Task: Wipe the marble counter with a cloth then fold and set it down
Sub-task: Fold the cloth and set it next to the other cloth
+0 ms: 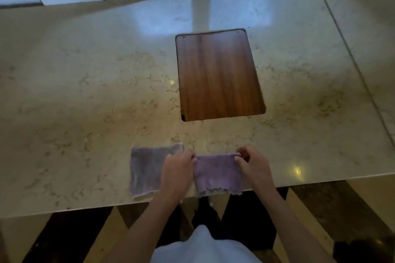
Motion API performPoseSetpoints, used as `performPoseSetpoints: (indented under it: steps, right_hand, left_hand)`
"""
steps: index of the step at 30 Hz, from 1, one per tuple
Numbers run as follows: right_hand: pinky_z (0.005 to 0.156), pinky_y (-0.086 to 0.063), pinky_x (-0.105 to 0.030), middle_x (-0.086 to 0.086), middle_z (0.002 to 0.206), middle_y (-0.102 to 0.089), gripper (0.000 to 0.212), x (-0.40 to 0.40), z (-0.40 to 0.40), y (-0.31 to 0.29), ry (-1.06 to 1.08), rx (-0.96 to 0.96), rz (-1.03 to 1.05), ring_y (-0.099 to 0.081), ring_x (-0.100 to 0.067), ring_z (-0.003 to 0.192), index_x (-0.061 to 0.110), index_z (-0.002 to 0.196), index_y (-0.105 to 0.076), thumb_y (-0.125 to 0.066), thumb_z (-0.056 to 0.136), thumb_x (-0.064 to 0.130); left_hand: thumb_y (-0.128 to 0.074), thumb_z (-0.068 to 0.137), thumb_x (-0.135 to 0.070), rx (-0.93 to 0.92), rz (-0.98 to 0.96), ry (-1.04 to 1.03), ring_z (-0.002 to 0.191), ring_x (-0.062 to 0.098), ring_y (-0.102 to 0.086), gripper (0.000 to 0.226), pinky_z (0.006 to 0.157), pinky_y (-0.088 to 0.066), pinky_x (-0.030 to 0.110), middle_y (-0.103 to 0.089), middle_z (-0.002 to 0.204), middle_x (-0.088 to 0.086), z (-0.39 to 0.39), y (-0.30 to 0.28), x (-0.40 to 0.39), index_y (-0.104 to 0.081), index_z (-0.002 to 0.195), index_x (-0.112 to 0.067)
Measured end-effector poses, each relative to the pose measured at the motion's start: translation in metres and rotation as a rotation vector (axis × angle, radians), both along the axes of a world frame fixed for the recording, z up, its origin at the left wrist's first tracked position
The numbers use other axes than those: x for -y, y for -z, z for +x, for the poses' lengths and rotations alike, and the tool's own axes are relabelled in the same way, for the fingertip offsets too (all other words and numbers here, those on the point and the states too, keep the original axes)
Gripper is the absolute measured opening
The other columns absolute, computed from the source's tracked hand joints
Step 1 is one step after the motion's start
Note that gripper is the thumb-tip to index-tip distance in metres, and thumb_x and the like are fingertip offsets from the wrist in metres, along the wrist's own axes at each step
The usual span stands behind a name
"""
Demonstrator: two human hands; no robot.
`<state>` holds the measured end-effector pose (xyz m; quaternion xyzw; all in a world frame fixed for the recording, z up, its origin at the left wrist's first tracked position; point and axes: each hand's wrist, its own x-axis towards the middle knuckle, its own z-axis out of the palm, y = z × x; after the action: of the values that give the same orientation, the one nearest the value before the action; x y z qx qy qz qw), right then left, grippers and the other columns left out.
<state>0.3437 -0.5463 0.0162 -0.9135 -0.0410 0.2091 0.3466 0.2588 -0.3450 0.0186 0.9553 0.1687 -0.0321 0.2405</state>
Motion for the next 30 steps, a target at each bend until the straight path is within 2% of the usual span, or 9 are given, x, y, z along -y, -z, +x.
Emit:
performPoseSetpoints:
  steps: [4, 11, 14, 16, 17, 19, 21, 24, 30]
  right_hand:
    - [0.073, -0.051, -0.037, -0.002, 0.084, -0.066, 0.003, -0.011, 0.021, 0.011, -0.102, 0.037, -0.072, -0.061, -0.020, 0.081, 0.016, 0.090, -0.064, -0.065, 0.093, 0.016]
    - [0.068, -0.050, -0.037, -0.001, 0.085, -0.063, 0.006, -0.018, 0.028, 0.019, -0.081, 0.119, -0.109, -0.060, -0.022, 0.082, 0.018, 0.090, -0.062, -0.067, 0.092, 0.017]
    - [0.078, -0.054, -0.041, -0.011, 0.103, -0.066, 0.024, -0.017, 0.011, 0.017, -0.131, 0.341, -0.276, -0.063, -0.030, 0.093, 0.010, 0.109, -0.065, -0.073, 0.086, 0.012]
    - [0.093, -0.052, -0.048, -0.017, 0.124, -0.064, 0.035, -0.019, -0.006, 0.016, -0.306, 0.534, -0.344, -0.062, -0.036, 0.114, 0.006, 0.121, -0.062, -0.069, 0.088, 0.015]
    - [0.104, -0.046, -0.051, -0.017, 0.139, -0.058, 0.041, -0.019, -0.015, 0.018, -0.425, 0.555, -0.361, -0.055, -0.037, 0.129, 0.006, 0.131, -0.058, -0.059, 0.093, 0.021]
    - [0.116, -0.028, -0.055, -0.014, 0.158, -0.041, 0.056, -0.013, -0.024, 0.027, -0.570, 0.503, -0.407, -0.037, -0.035, 0.147, 0.008, 0.148, -0.044, -0.038, 0.099, 0.035]
    - [0.117, -0.019, -0.055, -0.011, 0.165, -0.027, 0.063, 0.005, -0.027, 0.042, -0.572, 0.404, -0.456, -0.024, -0.033, 0.152, 0.012, 0.156, -0.029, -0.025, 0.103, 0.045]
    - [0.119, -0.016, -0.057, -0.006, 0.169, -0.013, 0.066, 0.027, -0.024, 0.050, -0.584, 0.338, -0.498, -0.015, -0.032, 0.155, 0.020, 0.161, -0.012, -0.010, 0.105, 0.055]
    - [0.120, -0.015, -0.057, -0.005, 0.168, -0.013, 0.066, 0.019, -0.026, 0.041, -0.530, 0.282, -0.470, -0.018, -0.035, 0.153, 0.024, 0.160, -0.007, -0.007, 0.104, 0.059]
  left_hand:
    - [-0.064, 0.085, -0.018, 0.017, 0.043, -0.009, 0.076, 0.021, -0.052, 0.009, 0.068, -0.040, 0.037, -0.060, 0.078, -0.001, 0.019, 0.013, -0.009, -0.064, 0.076, -0.021]
    - [-0.065, 0.085, -0.016, 0.046, 0.065, -0.092, 0.083, 0.026, -0.055, 0.001, 0.073, -0.037, 0.037, -0.061, 0.087, 0.004, 0.030, 0.018, -0.008, -0.066, 0.085, -0.017]
    - [-0.064, 0.087, -0.012, 0.132, 0.161, -0.078, 0.096, 0.028, -0.061, 0.019, 0.081, -0.044, 0.036, -0.065, 0.107, 0.010, 0.019, 0.013, 0.006, -0.066, 0.106, -0.011]
    - [-0.058, 0.092, -0.021, 0.119, 0.209, 0.077, 0.123, 0.029, -0.057, 0.036, 0.100, -0.044, 0.038, -0.059, 0.133, 0.014, 0.004, 0.016, 0.021, -0.059, 0.127, -0.011]
    - [-0.054, 0.095, -0.028, 0.062, 0.247, 0.160, 0.137, 0.030, -0.047, 0.047, 0.110, -0.038, 0.042, -0.050, 0.147, 0.014, -0.004, 0.021, 0.026, -0.051, 0.139, -0.013]
    - [-0.044, 0.099, -0.041, -0.054, 0.316, 0.258, 0.150, 0.032, -0.025, 0.061, 0.120, -0.022, 0.050, -0.027, 0.162, 0.014, -0.016, 0.034, 0.030, -0.030, 0.154, -0.016]
    - [-0.033, 0.102, -0.046, -0.106, 0.339, 0.282, 0.153, 0.032, -0.014, 0.065, 0.120, -0.013, 0.052, -0.013, 0.166, 0.012, -0.024, 0.043, 0.026, -0.018, 0.158, -0.017]
    - [-0.028, 0.103, -0.049, -0.122, 0.364, 0.296, 0.154, 0.030, -0.009, 0.064, 0.119, -0.011, 0.053, -0.010, 0.167, 0.008, -0.029, 0.045, 0.016, -0.016, 0.159, -0.020]
    - [-0.033, 0.102, -0.049, -0.097, 0.349, 0.280, 0.154, 0.029, -0.011, 0.065, 0.119, -0.012, 0.052, -0.015, 0.166, 0.008, -0.027, 0.031, 0.017, -0.019, 0.158, -0.019]
